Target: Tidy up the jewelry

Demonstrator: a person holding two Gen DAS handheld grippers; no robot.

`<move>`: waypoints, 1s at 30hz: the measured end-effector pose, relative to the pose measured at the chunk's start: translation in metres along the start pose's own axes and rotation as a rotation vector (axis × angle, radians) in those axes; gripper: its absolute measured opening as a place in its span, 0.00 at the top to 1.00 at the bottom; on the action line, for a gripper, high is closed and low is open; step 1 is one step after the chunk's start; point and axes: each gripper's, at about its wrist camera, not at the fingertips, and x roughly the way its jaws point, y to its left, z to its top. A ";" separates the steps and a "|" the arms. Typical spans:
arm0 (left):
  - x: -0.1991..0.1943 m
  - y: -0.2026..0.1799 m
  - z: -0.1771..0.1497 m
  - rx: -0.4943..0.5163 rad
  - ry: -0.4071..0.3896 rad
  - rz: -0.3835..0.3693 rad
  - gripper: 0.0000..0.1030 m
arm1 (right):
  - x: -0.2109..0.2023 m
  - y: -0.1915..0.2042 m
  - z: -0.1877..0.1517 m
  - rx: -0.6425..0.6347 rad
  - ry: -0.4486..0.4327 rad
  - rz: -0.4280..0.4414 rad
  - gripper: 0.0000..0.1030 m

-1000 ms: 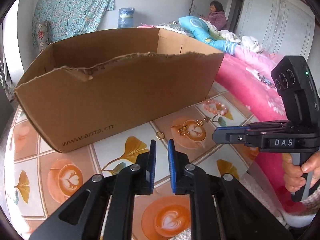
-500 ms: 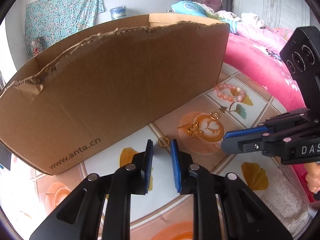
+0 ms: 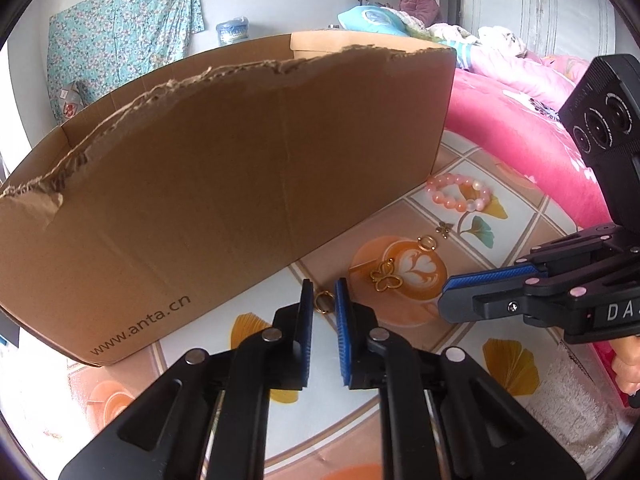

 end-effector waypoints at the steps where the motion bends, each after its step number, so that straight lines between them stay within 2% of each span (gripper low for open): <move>1: -0.001 0.000 -0.001 0.001 -0.002 0.002 0.90 | 0.000 0.000 0.000 -0.001 0.000 -0.001 0.92; 8: -0.009 0.002 -0.009 -0.016 0.000 0.011 0.90 | 0.002 0.006 0.001 -0.012 0.000 -0.018 0.92; 11: -0.014 0.005 -0.013 -0.032 0.005 0.017 0.96 | 0.002 0.013 0.002 -0.041 -0.003 -0.042 0.90; 18: -0.022 0.011 -0.023 -0.087 -0.001 0.030 0.96 | 0.011 0.036 0.007 -0.156 -0.009 -0.130 0.89; 23: -0.028 0.019 -0.029 -0.121 0.000 0.007 0.96 | 0.014 0.042 0.012 -0.191 -0.014 -0.172 0.89; 30: -0.042 0.030 -0.030 -0.152 -0.050 -0.005 0.96 | 0.019 0.040 0.020 -0.195 -0.019 -0.207 0.89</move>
